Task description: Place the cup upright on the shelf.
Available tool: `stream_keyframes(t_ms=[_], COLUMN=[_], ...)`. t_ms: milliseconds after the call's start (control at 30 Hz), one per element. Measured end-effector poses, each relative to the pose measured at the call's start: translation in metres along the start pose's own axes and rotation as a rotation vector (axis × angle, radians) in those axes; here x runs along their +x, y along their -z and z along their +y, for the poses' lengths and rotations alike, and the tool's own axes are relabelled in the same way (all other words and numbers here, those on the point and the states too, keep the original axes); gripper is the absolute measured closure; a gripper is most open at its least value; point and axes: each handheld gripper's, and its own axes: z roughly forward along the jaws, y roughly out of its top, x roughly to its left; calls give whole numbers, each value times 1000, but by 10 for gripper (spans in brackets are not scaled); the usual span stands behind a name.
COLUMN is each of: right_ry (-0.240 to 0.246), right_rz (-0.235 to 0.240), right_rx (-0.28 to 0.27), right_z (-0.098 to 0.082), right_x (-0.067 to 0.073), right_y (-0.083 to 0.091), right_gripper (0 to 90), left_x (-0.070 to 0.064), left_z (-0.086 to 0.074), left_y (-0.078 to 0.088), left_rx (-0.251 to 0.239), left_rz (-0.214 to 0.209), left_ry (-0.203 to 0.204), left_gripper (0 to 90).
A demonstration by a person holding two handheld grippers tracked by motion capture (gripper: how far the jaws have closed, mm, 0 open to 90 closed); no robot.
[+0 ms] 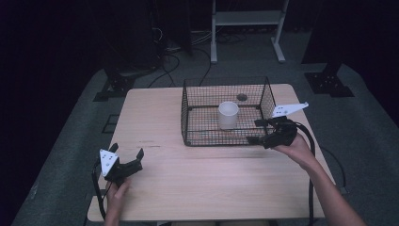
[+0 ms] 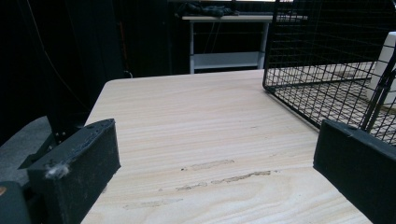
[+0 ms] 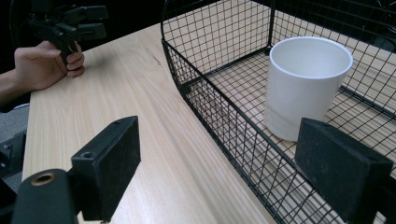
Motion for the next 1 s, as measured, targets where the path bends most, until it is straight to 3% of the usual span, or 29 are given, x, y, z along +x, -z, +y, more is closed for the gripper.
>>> stream_keyframes(t_ms=[567, 1000], right_ry=[-21, -33], right_rz=[6, -15], right_rx=[-2, -10], right_z=[-20, -40], right_x=[5, 8], right_y=[10, 14], right_gripper=[133, 134], left_x=[0, 0], left_z=[0, 0], left_y=[0, 0], left_rx=[2, 1], left_rz=[1, 1], left_ry=[-1, -3], left_gripper=[0, 0])
